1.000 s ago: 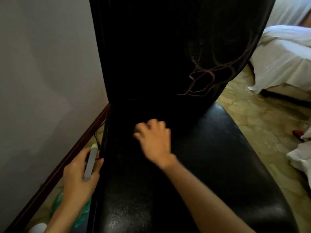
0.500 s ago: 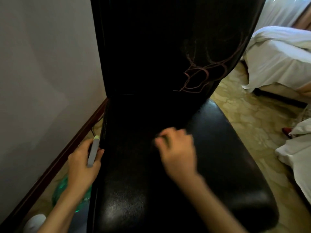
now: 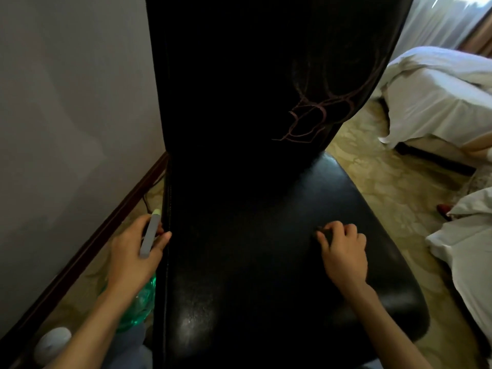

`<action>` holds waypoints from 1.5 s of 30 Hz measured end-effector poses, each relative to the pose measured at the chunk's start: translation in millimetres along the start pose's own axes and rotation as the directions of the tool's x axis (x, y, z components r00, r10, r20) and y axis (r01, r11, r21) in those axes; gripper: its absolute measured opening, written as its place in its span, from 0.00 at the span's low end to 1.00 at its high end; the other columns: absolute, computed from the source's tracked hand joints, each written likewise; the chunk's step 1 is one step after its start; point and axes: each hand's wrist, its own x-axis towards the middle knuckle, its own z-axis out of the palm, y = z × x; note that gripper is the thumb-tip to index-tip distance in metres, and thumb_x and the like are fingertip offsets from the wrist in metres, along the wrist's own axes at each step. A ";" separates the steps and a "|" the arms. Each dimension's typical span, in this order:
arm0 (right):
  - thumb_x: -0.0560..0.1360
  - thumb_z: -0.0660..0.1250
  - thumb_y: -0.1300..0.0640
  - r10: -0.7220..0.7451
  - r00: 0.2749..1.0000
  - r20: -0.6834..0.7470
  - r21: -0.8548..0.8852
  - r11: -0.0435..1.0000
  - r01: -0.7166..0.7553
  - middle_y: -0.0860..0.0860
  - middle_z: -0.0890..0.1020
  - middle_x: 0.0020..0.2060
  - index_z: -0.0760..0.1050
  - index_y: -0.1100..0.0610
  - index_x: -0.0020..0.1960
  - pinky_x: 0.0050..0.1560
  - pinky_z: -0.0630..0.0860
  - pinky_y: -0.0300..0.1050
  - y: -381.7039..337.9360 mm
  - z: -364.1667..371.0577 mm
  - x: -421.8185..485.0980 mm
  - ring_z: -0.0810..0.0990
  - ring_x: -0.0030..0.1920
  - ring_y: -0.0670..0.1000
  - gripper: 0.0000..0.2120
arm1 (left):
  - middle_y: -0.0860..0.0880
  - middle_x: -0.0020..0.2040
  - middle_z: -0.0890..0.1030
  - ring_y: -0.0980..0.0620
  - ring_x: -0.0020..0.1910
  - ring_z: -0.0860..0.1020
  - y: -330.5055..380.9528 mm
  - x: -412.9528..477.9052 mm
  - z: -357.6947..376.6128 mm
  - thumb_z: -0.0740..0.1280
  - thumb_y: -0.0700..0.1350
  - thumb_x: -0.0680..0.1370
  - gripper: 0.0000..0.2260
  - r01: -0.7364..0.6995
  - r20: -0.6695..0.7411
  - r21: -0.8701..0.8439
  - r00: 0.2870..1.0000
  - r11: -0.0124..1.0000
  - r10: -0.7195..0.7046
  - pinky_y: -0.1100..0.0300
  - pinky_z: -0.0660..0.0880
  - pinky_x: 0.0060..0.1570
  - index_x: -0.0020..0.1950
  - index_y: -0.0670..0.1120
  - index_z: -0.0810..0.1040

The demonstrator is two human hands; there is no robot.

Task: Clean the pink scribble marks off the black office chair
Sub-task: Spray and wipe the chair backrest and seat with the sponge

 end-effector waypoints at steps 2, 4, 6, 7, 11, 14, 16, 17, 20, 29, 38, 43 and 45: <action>0.78 0.62 0.51 -0.108 0.990 -0.094 0.200 0.972 0.125 0.53 0.71 0.50 0.73 0.56 0.57 0.43 0.66 0.41 -30.5 -0.4 -1.8 0.71 0.49 0.53 0.12 | 0.48 0.39 0.78 0.55 0.36 0.77 3.0 1.8 1.2 0.72 0.37 0.72 0.11 0.006 -0.021 0.002 1.000 1.000 -0.006 0.72 0.72 0.33 0.53 0.41 0.77; 0.78 0.61 0.49 -0.242 0.951 -0.193 0.249 0.925 0.286 0.53 0.73 0.45 0.75 0.57 0.53 0.40 0.66 0.44 -86.4 10.2 -8.8 0.72 0.44 0.56 0.11 | 0.49 0.39 0.78 0.55 0.36 0.77 7.0 6.4 4.0 0.71 0.37 0.73 0.10 0.023 -0.049 0.010 0.999 1.000 -0.022 0.70 0.68 0.31 0.53 0.41 0.78; 0.76 0.58 0.45 -0.421 0.879 -0.225 0.156 0.875 0.459 0.54 0.75 0.44 0.75 0.54 0.50 0.42 0.68 0.49 -151.0 38.0 -17.0 0.73 0.42 0.57 0.15 | 0.49 0.39 0.79 0.56 0.35 0.75 8.4 11.5 6.1 0.70 0.35 0.74 0.10 0.033 -0.046 0.034 0.998 0.999 -0.031 0.69 0.65 0.32 0.55 0.41 0.78; 0.75 0.58 0.44 -0.473 0.858 -0.202 0.106 0.860 0.499 0.54 0.75 0.45 0.75 0.53 0.50 0.42 0.70 0.50 -183.4 53.0 -23.5 0.73 0.44 0.57 0.14 | 0.48 0.39 0.79 0.55 0.35 0.74 7.8 13.6 6.4 0.69 0.33 0.73 0.12 0.030 -0.041 0.051 0.999 0.998 -0.028 0.69 0.65 0.32 0.56 0.42 0.78; 0.72 0.68 0.48 -0.467 0.879 -0.091 0.016 0.882 0.471 0.53 0.74 0.48 0.73 0.52 0.49 0.46 0.72 0.53 -255.1 91.0 -40.2 0.73 0.49 0.57 0.10 | 0.51 0.36 0.77 0.54 0.33 0.74 4.5 20.8 4.7 0.67 0.31 0.73 0.13 0.084 -0.093 0.014 0.992 0.996 -0.082 0.65 0.66 0.29 0.56 0.41 0.77; 0.72 0.66 0.46 -0.525 0.846 -0.089 -0.018 0.850 0.526 0.52 0.73 0.50 0.72 0.49 0.51 0.46 0.72 0.53 -241.5 93.9 -38.2 0.72 0.49 0.55 0.10 | 0.52 0.35 0.76 0.53 0.33 0.74 5.7 24.6 7.5 0.68 0.35 0.75 0.09 0.101 -0.088 0.011 0.991 0.995 -0.100 0.61 0.67 0.31 0.53 0.44 0.77; 0.73 0.60 0.44 -0.539 0.836 -0.099 -0.022 0.841 0.540 0.51 0.73 0.50 0.72 0.47 0.51 0.44 0.71 0.53 -209.5 86.4 -20.2 0.71 0.48 0.54 0.10 | 0.47 0.38 0.78 0.48 0.35 0.75 7.2 24.2 9.6 0.69 0.36 0.74 0.10 0.106 -0.063 0.035 0.993 0.994 -0.104 0.56 0.69 0.34 0.54 0.41 0.77; 0.72 0.59 0.43 -0.511 0.851 -0.123 -0.053 0.859 0.509 0.50 0.74 0.48 0.73 0.46 0.50 0.42 0.70 0.51 -186.0 85.8 -4.5 0.72 0.46 0.54 0.11 | 0.45 0.40 0.79 0.47 0.36 0.76 8.3 23.8 10.4 0.70 0.35 0.73 0.11 0.114 -0.050 0.036 0.992 0.993 -0.113 0.55 0.70 0.35 0.55 0.40 0.77; 0.73 0.57 0.41 -0.271 0.943 -0.194 -0.182 0.954 0.237 0.53 0.75 0.47 0.76 0.49 0.49 0.41 0.69 0.51 -95.8 66.7 57.6 0.73 0.45 0.58 0.16 | 0.43 0.43 0.79 0.47 0.37 0.76 11.8 23.9 12.1 0.70 0.34 0.73 0.12 0.154 -0.020 0.046 0.988 0.987 -0.154 0.55 0.69 0.36 0.55 0.40 0.77; 0.80 0.58 0.47 0.099 0.995 -0.010 -0.032 0.995 -0.100 0.61 0.70 0.62 0.69 0.57 0.63 0.59 0.68 0.55 -21.8 12.9 119.1 0.69 0.60 0.63 0.17 | 0.45 0.42 0.79 0.52 0.35 0.75 13.4 24.5 13.0 0.70 0.36 0.73 0.13 0.195 -0.019 0.038 0.981 0.980 -0.195 0.59 0.67 0.32 0.57 0.40 0.77; 0.80 0.58 0.46 -0.570 0.820 0.054 0.112 0.819 0.563 0.55 0.68 0.58 0.69 0.54 0.61 0.55 0.64 0.53 -269.3 93.2 57.7 0.65 0.57 0.58 0.15 | 0.40 0.53 0.79 0.39 0.52 0.76 8.6 43.9 21.5 0.69 0.34 0.74 0.18 0.286 -0.011 -0.018 0.958 0.958 -0.287 0.50 0.71 0.54 0.63 0.38 0.75; 0.78 0.57 0.42 -0.547 0.835 0.065 0.019 0.837 0.547 0.52 0.68 0.61 0.69 0.48 0.62 0.55 0.64 0.53 -227.8 102.9 107.5 0.65 0.60 0.57 0.16 | 0.46 0.45 0.80 0.48 0.43 0.77 6.8 41.3 18.0 0.72 0.34 0.71 0.17 0.233 -0.024 -0.023 0.972 0.972 -0.234 0.61 0.71 0.42 0.59 0.42 0.77; 0.78 0.57 0.41 -0.407 0.912 0.048 -0.085 0.908 0.409 0.53 0.69 0.62 0.70 0.47 0.62 0.55 0.66 0.54 -165.7 89.2 150.0 0.66 0.60 0.58 0.17 | 0.46 0.44 0.79 0.47 0.44 0.78 3.1 39.3 17.8 0.71 0.31 0.70 0.18 0.228 -0.023 -0.046 0.973 0.973 -0.229 0.67 0.73 0.38 0.58 0.41 0.77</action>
